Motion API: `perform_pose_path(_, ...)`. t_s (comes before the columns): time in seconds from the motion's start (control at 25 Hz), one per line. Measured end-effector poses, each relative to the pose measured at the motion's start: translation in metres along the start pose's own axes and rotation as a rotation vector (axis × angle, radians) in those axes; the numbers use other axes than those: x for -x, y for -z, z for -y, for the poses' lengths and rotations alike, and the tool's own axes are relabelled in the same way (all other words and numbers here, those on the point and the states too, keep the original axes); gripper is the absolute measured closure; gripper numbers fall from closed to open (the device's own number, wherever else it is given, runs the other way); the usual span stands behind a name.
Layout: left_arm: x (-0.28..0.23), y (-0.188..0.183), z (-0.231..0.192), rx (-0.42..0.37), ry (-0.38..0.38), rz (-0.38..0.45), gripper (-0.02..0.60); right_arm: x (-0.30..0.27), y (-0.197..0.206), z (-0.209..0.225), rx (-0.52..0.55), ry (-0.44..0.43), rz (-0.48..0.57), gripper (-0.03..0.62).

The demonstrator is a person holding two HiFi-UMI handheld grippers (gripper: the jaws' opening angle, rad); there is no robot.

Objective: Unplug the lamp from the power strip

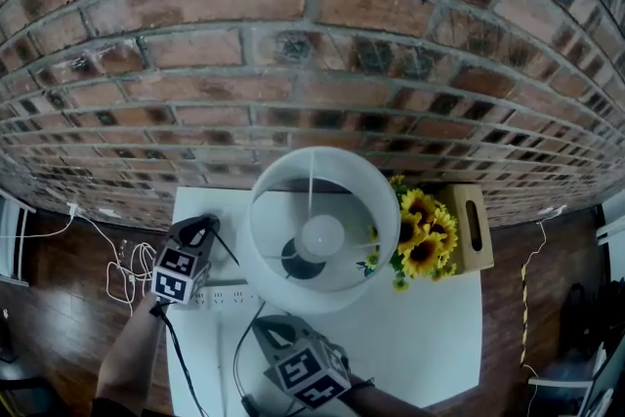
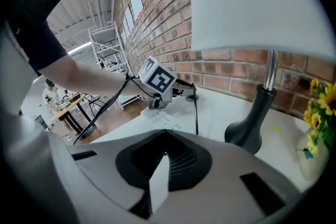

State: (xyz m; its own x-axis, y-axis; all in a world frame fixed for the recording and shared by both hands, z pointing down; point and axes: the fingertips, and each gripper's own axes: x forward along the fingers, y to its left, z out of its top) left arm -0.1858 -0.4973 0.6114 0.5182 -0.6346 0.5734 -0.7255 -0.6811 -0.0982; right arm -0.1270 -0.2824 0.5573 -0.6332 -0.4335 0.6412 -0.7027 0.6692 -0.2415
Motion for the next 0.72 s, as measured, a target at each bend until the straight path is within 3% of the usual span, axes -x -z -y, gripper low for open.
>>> perform_pose_path(0.28, -0.006, 0.010, 0.001, -0.028, 0.033, -0.076, 0.514, -0.001, 0.002, -0.001, -0.030, -0.019, -0.013, 0.591)
perform_pose_path(0.56, -0.008, 0.028, 0.004, -0.064, 0.091, -0.183, 0.443, -0.002, 0.003, -0.001, -0.041, -0.029, -0.020, 0.591)
perform_pose_path(0.72, -0.007, 0.034, 0.004, -0.088, 0.107, -0.216, 0.440, -0.004, 0.004, -0.002, -0.045, -0.036, -0.023, 0.591)
